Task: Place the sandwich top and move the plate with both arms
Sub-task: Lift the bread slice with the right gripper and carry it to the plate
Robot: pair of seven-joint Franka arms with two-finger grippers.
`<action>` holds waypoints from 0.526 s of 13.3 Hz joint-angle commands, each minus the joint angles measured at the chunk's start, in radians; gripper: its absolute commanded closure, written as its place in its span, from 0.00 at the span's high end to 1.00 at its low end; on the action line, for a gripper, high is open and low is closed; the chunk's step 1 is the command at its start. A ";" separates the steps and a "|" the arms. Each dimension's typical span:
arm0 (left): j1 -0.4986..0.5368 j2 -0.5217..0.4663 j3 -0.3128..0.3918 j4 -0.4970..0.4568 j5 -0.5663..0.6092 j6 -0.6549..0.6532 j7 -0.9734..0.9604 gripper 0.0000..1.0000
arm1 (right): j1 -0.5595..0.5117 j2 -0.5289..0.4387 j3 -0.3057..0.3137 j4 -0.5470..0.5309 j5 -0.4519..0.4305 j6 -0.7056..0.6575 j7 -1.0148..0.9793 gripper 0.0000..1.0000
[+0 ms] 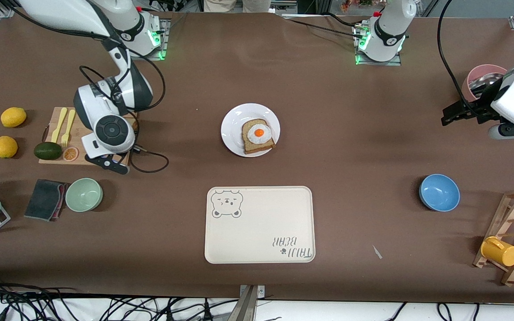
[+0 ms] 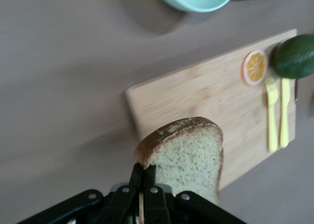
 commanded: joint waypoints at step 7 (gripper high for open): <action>0.002 -0.001 0.002 0.004 -0.020 0.003 -0.007 1.00 | 0.255 0.091 0.047 0.268 0.286 -0.071 0.256 0.00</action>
